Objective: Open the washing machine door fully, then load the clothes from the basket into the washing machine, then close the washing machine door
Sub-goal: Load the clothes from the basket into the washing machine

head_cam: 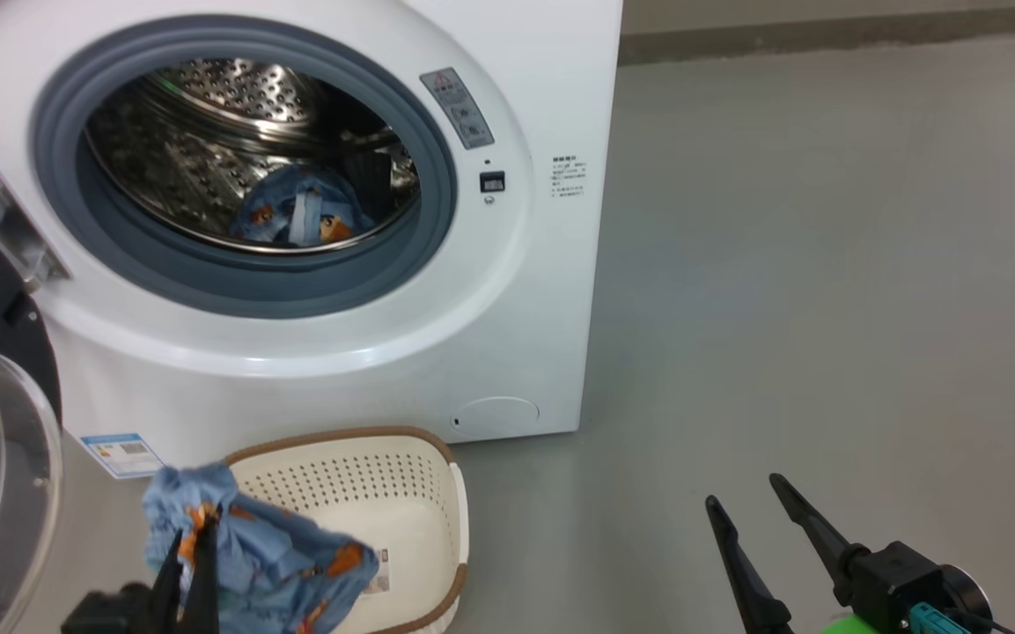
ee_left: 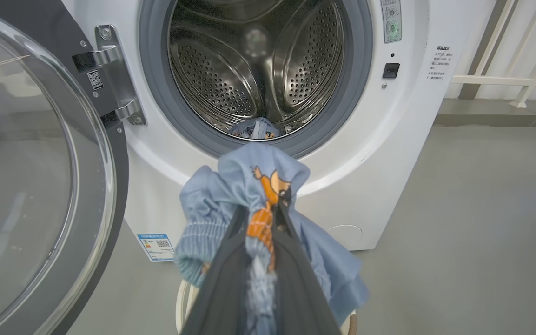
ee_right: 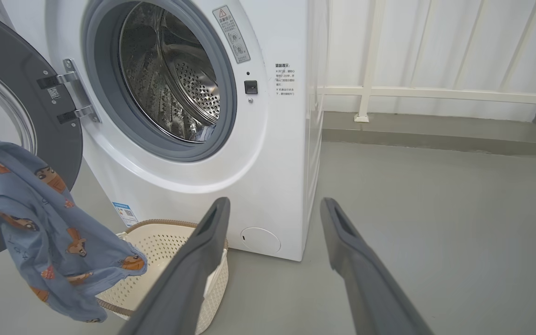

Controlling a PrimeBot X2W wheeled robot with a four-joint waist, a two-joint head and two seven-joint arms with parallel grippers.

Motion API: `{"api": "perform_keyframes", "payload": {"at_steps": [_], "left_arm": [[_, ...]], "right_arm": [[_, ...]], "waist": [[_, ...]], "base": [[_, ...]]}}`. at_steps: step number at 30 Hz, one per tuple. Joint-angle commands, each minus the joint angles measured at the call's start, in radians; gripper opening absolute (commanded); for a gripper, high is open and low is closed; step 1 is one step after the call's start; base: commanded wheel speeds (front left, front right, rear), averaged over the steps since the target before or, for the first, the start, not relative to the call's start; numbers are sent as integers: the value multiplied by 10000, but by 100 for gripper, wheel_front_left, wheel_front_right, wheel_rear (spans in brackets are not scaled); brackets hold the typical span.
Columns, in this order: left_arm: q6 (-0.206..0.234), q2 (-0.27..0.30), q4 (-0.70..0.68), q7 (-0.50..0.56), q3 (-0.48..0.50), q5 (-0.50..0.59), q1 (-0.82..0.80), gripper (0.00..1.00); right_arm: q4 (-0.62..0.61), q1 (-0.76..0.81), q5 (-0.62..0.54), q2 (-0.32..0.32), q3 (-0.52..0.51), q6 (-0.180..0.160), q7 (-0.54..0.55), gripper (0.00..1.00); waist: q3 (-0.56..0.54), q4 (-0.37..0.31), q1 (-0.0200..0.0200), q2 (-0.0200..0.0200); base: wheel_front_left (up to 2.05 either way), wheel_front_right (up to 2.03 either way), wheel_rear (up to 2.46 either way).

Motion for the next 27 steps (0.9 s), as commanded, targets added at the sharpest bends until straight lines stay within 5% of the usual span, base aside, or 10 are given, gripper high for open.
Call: {"api": "perform_keyframes", "payload": {"at_steps": [1, 15, 27], "left_arm": [[-139, 107, 57, -140, 319, -82, -904, 0], [-828, 227, 2564, -323, 617, -668, -4657, 0], [-1228, 1171, 4833, 230, 1277, -1188, -8600, 0]], "right_arm": [[-355, -504, 55, -30, 338, 62, -25, 100], [-415, -1663, 182, -30, 680, 62, -412, 100], [139, -2947, 592, -30, 1196, 62, -1307, 100]], "waist": [[350, -198, 0, 0], [2682, -997, 0, 0], [4869, -2075, 0, 0]], "base": [[0, 0, 0], [0, 0, 0], [0, 0, 0]]}}
